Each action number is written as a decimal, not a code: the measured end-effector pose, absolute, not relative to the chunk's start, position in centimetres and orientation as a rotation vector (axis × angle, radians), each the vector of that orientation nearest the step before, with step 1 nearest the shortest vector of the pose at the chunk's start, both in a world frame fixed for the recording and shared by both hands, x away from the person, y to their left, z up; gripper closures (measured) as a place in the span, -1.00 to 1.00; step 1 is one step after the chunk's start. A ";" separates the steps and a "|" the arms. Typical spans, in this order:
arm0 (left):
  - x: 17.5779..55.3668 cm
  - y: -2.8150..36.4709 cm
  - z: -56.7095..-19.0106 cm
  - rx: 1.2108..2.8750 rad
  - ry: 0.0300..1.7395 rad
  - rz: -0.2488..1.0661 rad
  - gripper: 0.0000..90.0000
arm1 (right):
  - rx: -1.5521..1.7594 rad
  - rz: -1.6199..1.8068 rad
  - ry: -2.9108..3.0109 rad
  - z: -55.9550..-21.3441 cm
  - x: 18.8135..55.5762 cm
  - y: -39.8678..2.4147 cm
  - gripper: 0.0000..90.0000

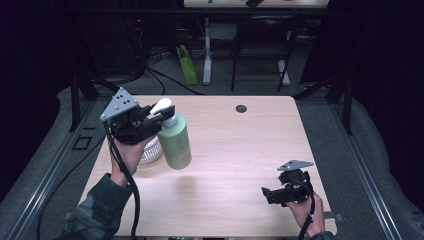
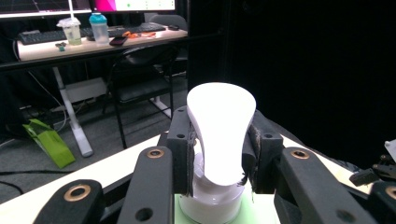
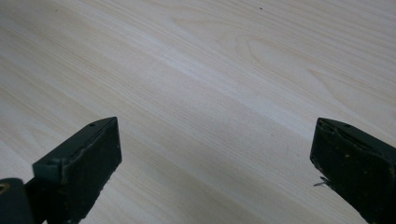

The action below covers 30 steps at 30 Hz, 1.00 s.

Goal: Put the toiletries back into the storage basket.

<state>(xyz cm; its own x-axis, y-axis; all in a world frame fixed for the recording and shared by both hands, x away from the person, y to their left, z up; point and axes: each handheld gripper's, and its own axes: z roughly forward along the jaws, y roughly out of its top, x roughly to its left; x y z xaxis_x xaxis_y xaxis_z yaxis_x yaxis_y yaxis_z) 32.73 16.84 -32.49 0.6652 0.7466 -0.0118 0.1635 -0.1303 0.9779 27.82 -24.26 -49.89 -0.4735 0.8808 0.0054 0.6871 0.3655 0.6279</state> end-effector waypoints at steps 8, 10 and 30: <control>32.9 17.8 -31.1 1.634 0.759 0.616 0.50 | 1.374 0.812 2.304 -49.9 27.9 -24.3 -0.97; 32.9 18.1 -30.6 1.628 0.761 0.624 0.50 | 1.376 0.815 2.304 -49.9 27.9 -24.2 -0.96; 33.4 20.5 -28.9 1.609 0.796 0.686 0.50 | 1.376 0.803 2.310 -50.1 28.0 -24.2 -0.96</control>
<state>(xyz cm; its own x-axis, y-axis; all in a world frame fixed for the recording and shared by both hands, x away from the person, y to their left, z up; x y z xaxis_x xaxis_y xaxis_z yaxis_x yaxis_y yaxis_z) 33.41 20.53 -28.88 0.5984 0.8011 0.0129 0.1305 -0.1133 0.9850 27.99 -24.17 -50.07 -0.4768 0.8790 0.0020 0.6908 0.3732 0.6193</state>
